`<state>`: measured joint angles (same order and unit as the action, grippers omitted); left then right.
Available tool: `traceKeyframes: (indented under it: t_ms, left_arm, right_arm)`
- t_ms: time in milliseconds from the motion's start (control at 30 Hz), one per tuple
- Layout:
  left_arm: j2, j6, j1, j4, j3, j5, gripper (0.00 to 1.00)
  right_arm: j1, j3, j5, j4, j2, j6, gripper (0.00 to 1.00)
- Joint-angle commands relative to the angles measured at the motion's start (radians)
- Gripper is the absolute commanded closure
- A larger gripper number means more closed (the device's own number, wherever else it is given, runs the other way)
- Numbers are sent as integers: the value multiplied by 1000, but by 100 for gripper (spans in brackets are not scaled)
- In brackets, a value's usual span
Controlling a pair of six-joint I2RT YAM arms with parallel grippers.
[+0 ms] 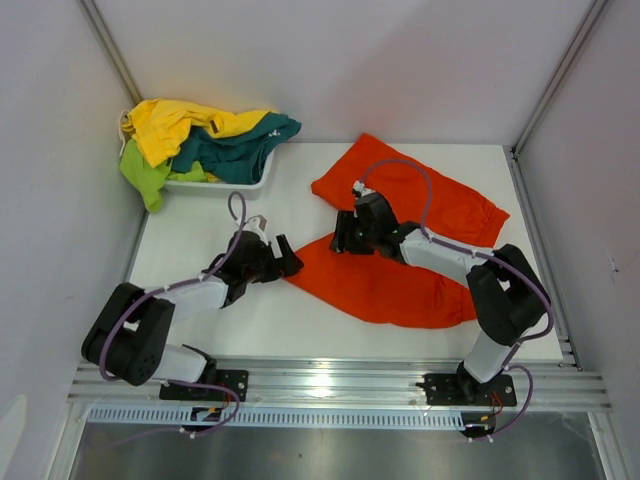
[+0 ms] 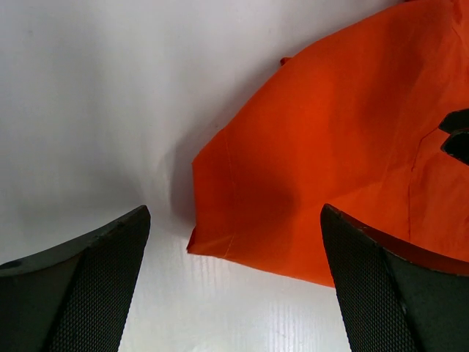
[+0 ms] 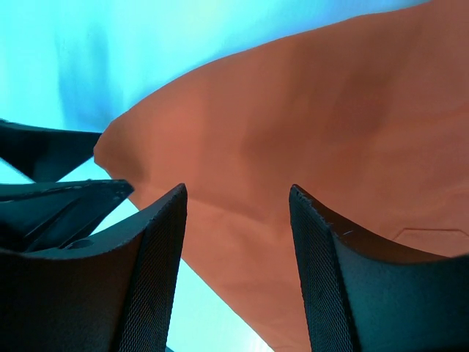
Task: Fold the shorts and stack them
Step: Flatten the shorts out
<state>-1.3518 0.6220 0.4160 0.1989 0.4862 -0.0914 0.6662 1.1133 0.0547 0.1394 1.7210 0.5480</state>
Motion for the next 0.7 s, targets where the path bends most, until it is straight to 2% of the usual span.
traceKeyframes:
  t_ms: [0,167,367,467,567,667]
  left_arm:
    - [-49,44,-11,137,-6,-76,1]
    - [-105,70,-11,260,-31,-128,3]
    - [-171,102,-11,387,-46,-206,12]
    - [-214,122,-11,445,-49,-240,23]
    - [-228,124,-10,473,-46,-238,40]
    - [-179,88,4,403,-26,-197,49]
  right_arm:
    - [-33,-16,28,-73,-61,-11,40]
    - [-108,-108,146,-170,-70,18,40]
    - [-171,-207,155,-201,-106,12,40]
    - [-183,-219,146,-195,-104,0,40]
    - [-186,-219,143,-182,-80,-6,40]
    - [-185,-218,145,-188,-49,-5,40]
